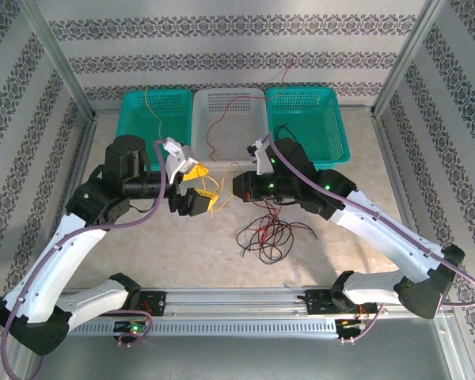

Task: Untangle the cables

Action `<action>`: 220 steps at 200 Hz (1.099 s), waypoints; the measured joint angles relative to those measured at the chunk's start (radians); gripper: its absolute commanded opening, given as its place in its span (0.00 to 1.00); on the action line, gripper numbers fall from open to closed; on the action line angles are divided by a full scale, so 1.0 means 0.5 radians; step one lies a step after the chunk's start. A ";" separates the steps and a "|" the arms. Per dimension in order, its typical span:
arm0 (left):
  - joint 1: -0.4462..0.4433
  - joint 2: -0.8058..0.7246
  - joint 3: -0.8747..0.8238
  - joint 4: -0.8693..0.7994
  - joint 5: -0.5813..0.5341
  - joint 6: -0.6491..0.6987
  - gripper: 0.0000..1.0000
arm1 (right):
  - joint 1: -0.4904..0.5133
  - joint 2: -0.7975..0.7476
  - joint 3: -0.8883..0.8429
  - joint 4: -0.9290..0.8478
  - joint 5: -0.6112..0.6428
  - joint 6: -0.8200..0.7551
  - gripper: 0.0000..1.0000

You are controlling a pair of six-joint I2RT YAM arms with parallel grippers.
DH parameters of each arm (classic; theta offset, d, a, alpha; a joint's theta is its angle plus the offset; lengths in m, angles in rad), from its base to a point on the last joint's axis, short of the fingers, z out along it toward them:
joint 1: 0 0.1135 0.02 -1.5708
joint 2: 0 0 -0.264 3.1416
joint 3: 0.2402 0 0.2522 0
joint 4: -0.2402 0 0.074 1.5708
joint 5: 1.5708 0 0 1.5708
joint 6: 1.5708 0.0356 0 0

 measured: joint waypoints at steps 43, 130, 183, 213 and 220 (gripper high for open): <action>0.005 0.034 -0.019 -0.052 0.002 0.065 0.23 | -0.051 -0.010 -0.025 0.007 -0.052 0.014 0.00; 0.162 -0.243 -0.620 0.619 -0.372 -0.423 0.00 | -0.481 -0.430 -0.562 0.395 -0.134 0.349 0.00; 0.219 -0.136 -0.788 0.746 -0.539 -0.806 0.00 | -0.889 -0.965 -1.080 0.823 -0.165 0.855 0.00; 0.200 -0.134 -0.763 0.603 -0.459 -0.746 0.00 | -1.064 -1.104 -1.135 0.888 -0.291 0.995 0.00; 0.190 -0.151 -0.755 0.584 -0.436 -0.728 0.00 | -1.109 -1.115 -1.145 0.900 -0.338 1.023 0.00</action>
